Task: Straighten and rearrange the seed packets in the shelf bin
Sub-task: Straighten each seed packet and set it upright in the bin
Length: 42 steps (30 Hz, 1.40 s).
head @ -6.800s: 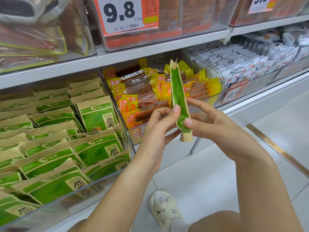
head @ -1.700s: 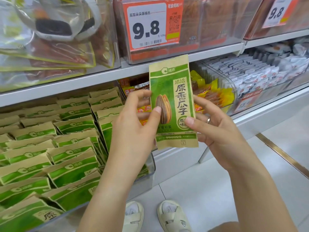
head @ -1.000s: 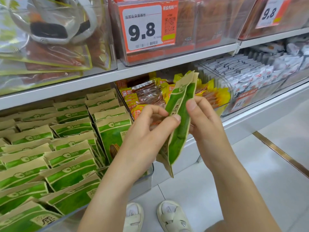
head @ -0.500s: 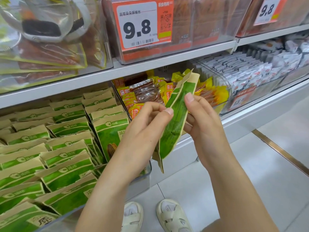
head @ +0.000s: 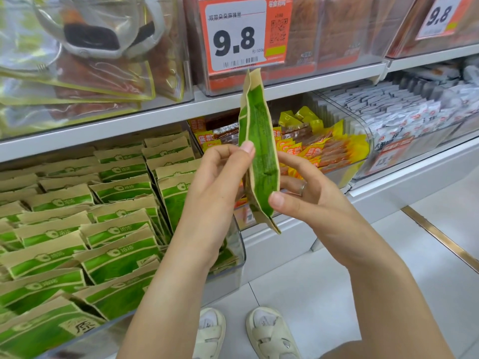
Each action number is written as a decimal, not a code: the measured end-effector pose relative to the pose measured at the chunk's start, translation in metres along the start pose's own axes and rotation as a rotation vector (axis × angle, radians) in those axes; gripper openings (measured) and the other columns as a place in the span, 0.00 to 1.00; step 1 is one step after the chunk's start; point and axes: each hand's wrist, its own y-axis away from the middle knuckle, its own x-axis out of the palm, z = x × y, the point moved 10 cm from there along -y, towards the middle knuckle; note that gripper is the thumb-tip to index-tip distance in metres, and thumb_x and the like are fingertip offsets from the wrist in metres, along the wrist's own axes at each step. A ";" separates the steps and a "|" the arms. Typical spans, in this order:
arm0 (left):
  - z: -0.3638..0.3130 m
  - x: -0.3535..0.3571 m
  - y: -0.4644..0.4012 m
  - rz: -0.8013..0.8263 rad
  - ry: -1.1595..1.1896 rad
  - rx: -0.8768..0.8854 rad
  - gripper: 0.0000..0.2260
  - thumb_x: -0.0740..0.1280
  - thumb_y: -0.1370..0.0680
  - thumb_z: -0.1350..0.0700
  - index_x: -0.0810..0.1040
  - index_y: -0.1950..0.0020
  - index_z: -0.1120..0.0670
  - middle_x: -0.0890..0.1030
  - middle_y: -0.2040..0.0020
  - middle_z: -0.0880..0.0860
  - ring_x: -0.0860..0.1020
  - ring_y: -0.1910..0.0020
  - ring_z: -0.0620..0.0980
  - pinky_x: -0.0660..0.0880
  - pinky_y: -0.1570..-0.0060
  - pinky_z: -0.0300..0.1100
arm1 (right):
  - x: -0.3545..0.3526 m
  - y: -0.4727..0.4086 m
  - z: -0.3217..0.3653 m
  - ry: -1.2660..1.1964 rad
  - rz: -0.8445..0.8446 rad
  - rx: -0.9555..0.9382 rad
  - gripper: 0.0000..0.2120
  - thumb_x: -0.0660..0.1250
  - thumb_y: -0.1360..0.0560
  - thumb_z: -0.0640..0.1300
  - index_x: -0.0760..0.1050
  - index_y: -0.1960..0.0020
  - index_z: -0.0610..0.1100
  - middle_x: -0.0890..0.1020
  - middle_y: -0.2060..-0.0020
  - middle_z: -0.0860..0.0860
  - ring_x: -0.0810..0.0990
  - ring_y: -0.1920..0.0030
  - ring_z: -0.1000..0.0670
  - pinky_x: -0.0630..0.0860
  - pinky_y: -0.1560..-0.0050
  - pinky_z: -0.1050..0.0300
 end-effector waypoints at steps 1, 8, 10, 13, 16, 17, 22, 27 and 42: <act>0.000 -0.001 0.000 -0.002 -0.002 -0.002 0.19 0.64 0.27 0.44 0.77 0.45 0.57 0.82 0.55 0.52 0.82 0.60 0.43 0.76 0.65 0.33 | 0.000 0.000 0.001 0.004 0.000 -0.009 0.32 0.71 0.34 0.41 0.69 0.31 0.50 0.85 0.50 0.49 0.84 0.51 0.51 0.78 0.53 0.61; 0.005 -0.004 -0.002 -0.010 -0.007 -0.039 0.21 0.63 0.23 0.44 0.78 0.39 0.58 0.85 0.50 0.55 0.83 0.54 0.47 0.77 0.61 0.37 | -0.005 -0.001 0.004 0.032 -0.043 -0.040 0.29 0.72 0.34 0.42 0.71 0.33 0.49 0.85 0.48 0.46 0.84 0.49 0.49 0.79 0.50 0.58; 0.006 -0.005 -0.002 -0.008 -0.030 -0.053 0.17 0.61 0.20 0.45 0.78 0.39 0.55 0.85 0.48 0.55 0.83 0.51 0.48 0.78 0.58 0.39 | -0.006 0.000 0.004 0.051 -0.059 -0.055 0.29 0.73 0.35 0.43 0.71 0.34 0.50 0.85 0.48 0.48 0.84 0.50 0.49 0.79 0.50 0.58; 0.006 -0.007 -0.002 -0.009 -0.047 -0.044 0.13 0.60 0.18 0.48 0.79 0.41 0.52 0.84 0.47 0.54 0.83 0.48 0.50 0.79 0.52 0.45 | -0.009 0.001 0.009 0.166 -0.141 -0.122 0.29 0.76 0.37 0.46 0.72 0.37 0.55 0.84 0.48 0.53 0.84 0.52 0.52 0.79 0.49 0.56; 0.001 -0.003 0.000 -0.021 -0.080 -0.015 0.09 0.62 0.19 0.50 0.78 0.42 0.49 0.86 0.51 0.49 0.85 0.53 0.47 0.81 0.57 0.45 | -0.015 0.006 0.021 0.407 -0.293 -0.234 0.30 0.75 0.37 0.50 0.70 0.37 0.58 0.81 0.49 0.59 0.81 0.51 0.56 0.77 0.46 0.57; -0.001 -0.001 0.001 -0.030 -0.088 0.001 0.08 0.63 0.19 0.51 0.77 0.42 0.49 0.86 0.53 0.48 0.85 0.55 0.47 0.81 0.59 0.44 | -0.014 0.008 0.025 0.481 -0.327 -0.275 0.31 0.75 0.37 0.51 0.69 0.36 0.58 0.80 0.49 0.61 0.80 0.49 0.56 0.76 0.45 0.58; -0.009 -0.009 0.001 -0.074 -0.155 0.097 0.08 0.64 0.20 0.54 0.77 0.41 0.48 0.86 0.51 0.45 0.85 0.54 0.44 0.82 0.60 0.41 | -0.014 0.010 0.027 0.444 -0.352 -0.311 0.34 0.76 0.36 0.52 0.70 0.32 0.54 0.80 0.46 0.62 0.78 0.45 0.59 0.74 0.45 0.65; 0.004 0.009 0.006 0.181 -0.127 -0.041 0.13 0.60 0.19 0.56 0.78 0.38 0.54 0.86 0.50 0.48 0.84 0.54 0.44 0.79 0.60 0.35 | -0.037 0.003 0.014 -0.043 -0.403 -0.149 0.16 0.67 0.29 0.52 0.80 0.44 0.48 0.85 0.54 0.52 0.82 0.54 0.54 0.79 0.55 0.58; -0.006 0.025 0.015 -0.030 -0.708 0.261 0.30 0.61 0.20 0.41 0.52 0.21 0.41 0.79 0.39 0.45 0.79 0.44 0.47 0.76 0.45 0.44 | -0.037 0.031 0.050 0.186 -0.592 -0.528 0.06 0.70 0.27 0.42 0.80 0.62 0.49 0.82 0.68 0.56 0.79 0.66 0.56 0.75 0.64 0.61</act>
